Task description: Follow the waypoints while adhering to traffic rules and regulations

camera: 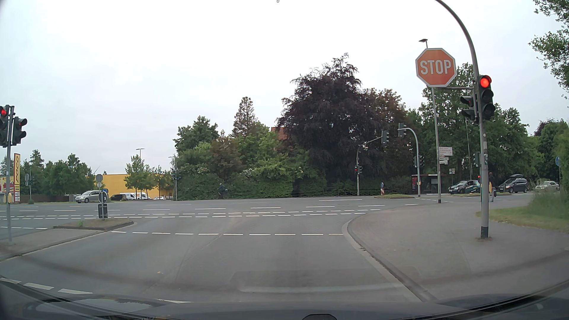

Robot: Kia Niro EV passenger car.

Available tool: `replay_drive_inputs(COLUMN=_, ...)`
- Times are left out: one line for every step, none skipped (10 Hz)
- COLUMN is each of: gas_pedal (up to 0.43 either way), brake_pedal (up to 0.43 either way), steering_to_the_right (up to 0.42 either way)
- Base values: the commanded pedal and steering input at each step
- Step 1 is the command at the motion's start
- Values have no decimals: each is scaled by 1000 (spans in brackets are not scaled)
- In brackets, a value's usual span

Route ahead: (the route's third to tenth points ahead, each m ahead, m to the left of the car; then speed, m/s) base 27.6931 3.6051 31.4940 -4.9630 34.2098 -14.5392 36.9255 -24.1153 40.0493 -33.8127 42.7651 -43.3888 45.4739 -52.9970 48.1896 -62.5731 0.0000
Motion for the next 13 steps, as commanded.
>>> replay_drive_inputs(gas_pedal=0, brake_pedal=0, steering_to_the_right=-12)
replay_drive_inputs(gas_pedal=0, brake_pedal=0, steering_to_the_right=-16)
replay_drive_inputs(gas_pedal=0, brake_pedal=0, steering_to_the_right=-21)
replay_drive_inputs(gas_pedal=0, brake_pedal=0, steering_to_the_right=-23)
replay_drive_inputs(gas_pedal=0, brake_pedal=0, steering_to_the_right=-23)
replay_drive_inputs(gas_pedal=0, brake_pedal=0, steering_to_the_right=-23)
replay_drive_inputs(gas_pedal=0, brake_pedal=0, steering_to_the_right=-23)
replay_drive_inputs(gas_pedal=0, brake_pedal=0, steering_to_the_right=-23)
replay_drive_inputs(gas_pedal=0, brake_pedal=0, steering_to_the_right=-23)
replay_drive_inputs(gas_pedal=0, brake_pedal=0, steering_to_the_right=-23)
replay_drive_inputs(gas_pedal=0, brake_pedal=0, steering_to_the_right=-23)
replay_drive_inputs(gas_pedal=0, brake_pedal=0, steering_to_the_right=-23)
replay_drive_inputs(gas_pedal=0, brake_pedal=0, steering_to_the_right=-23)
